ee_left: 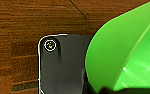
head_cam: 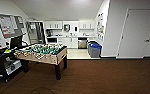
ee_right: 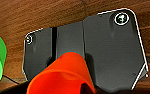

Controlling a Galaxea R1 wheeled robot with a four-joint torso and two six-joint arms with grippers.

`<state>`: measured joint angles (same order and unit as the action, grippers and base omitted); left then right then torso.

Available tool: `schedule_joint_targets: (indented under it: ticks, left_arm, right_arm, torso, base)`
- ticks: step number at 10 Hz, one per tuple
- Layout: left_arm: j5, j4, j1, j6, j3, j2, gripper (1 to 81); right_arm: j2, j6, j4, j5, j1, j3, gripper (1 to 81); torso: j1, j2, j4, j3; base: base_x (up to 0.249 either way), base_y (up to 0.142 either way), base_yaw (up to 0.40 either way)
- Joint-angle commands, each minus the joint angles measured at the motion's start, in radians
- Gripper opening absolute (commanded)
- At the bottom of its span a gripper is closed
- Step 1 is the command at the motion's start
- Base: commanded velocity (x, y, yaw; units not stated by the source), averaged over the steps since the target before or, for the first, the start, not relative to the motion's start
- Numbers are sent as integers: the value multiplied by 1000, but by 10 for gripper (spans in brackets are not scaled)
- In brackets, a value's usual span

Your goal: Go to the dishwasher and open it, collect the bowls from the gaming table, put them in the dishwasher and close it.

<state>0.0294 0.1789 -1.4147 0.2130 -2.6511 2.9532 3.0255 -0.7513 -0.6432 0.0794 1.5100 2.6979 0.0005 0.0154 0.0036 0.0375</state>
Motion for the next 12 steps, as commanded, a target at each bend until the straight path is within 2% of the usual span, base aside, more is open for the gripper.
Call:
schedule_joint_targets:
  ticks: [1, 12]
  left_arm:
    - [-48, -6, 61, 6, 3, -8, 10]
    - [-48, -9, 59, 8, 3, -6, 10]
  right_arm:
    - [3, 4, -15, -33, -49, -4, 10]
    - [3, 4, -15, -33, -47, -3, 10]
  torso:
    - [0, 0, 0, 0]
    - [0, 0, 0, 0]
  base:
    - [136, 0, 0]
    - [148, 0, 0]
